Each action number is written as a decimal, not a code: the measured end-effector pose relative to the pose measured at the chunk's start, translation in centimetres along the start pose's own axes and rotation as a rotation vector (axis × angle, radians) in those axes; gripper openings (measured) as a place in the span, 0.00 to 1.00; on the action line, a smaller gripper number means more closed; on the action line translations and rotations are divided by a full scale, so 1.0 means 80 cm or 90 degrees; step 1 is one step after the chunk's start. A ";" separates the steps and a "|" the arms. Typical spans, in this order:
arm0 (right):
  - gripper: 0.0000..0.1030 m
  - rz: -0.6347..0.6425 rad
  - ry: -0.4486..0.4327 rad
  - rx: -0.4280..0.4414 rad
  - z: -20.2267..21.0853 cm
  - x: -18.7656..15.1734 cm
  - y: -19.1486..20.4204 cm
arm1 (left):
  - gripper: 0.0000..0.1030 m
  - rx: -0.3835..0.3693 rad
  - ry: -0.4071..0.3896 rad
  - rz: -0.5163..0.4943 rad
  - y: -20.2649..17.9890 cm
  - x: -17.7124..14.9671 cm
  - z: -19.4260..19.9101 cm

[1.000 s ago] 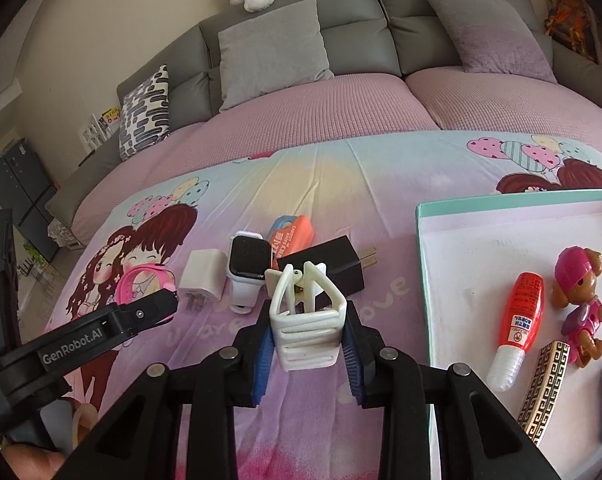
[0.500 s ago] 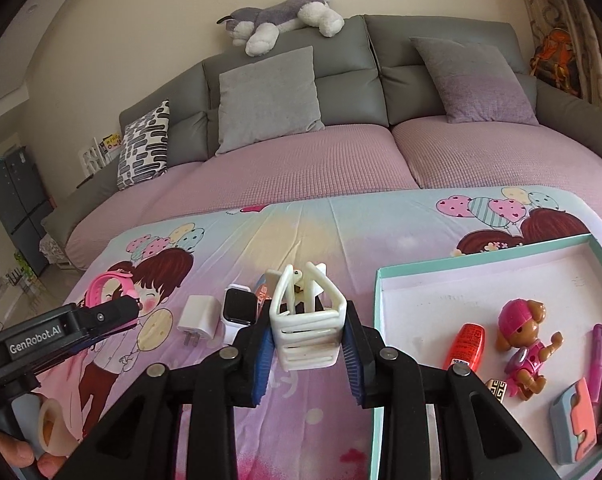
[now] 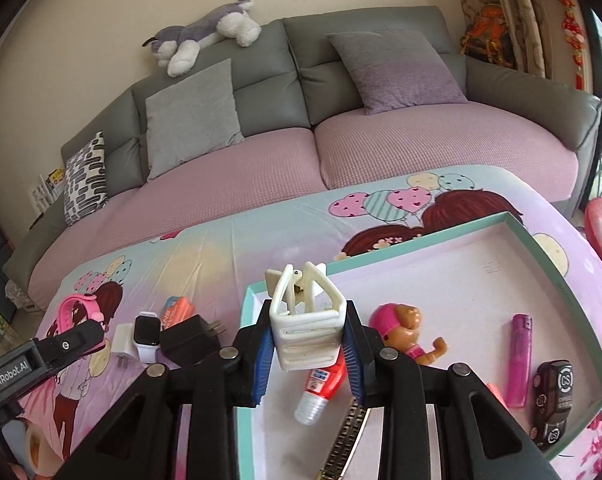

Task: Organize rigid objects
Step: 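Carry the phone holder and watch band into the tray while both tools release them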

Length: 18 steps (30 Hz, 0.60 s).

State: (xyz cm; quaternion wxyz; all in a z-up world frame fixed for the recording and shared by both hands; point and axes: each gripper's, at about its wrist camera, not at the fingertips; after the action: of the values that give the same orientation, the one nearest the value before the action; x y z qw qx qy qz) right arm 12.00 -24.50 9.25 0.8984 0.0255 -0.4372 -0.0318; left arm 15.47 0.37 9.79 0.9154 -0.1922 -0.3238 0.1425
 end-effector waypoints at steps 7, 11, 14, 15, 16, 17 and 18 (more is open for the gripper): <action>0.32 -0.064 0.005 -0.065 0.012 -0.005 -0.062 | 0.60 -0.014 0.017 -0.048 -0.049 -0.011 -0.012; 0.32 -0.094 0.009 -0.085 0.017 -0.009 -0.088 | 0.60 -0.022 0.029 -0.084 -0.080 -0.020 -0.022; 0.32 -0.110 0.008 -0.091 0.021 -0.012 -0.101 | 0.60 -0.028 0.039 -0.105 -0.101 -0.026 -0.030; 0.32 -0.115 0.008 -0.093 0.022 -0.013 -0.105 | 0.60 -0.029 0.041 -0.110 -0.106 -0.028 -0.032; 0.32 -0.119 0.009 -0.096 0.022 -0.014 -0.108 | 0.60 -0.030 0.042 -0.114 -0.112 -0.029 -0.033; 0.32 -0.122 0.010 -0.099 0.022 -0.015 -0.111 | 0.60 -0.032 0.041 -0.118 -0.119 -0.029 -0.035; 0.32 -0.125 0.011 -0.101 0.022 -0.016 -0.114 | 0.60 -0.034 0.041 -0.120 -0.125 -0.030 -0.037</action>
State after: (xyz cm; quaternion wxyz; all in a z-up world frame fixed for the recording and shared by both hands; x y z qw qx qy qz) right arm 9.49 -33.50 8.69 0.8940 -0.0027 -0.4207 -0.1541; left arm 16.96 -10.13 10.83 0.9292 -0.1898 -0.3146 0.0407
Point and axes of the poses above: each gripper's, at about its wrist camera, not at the fingertips, and z roughly against the way its jaws point, y to its left, x to its top, and after that the axes turned 12 degrees about z, right-handed
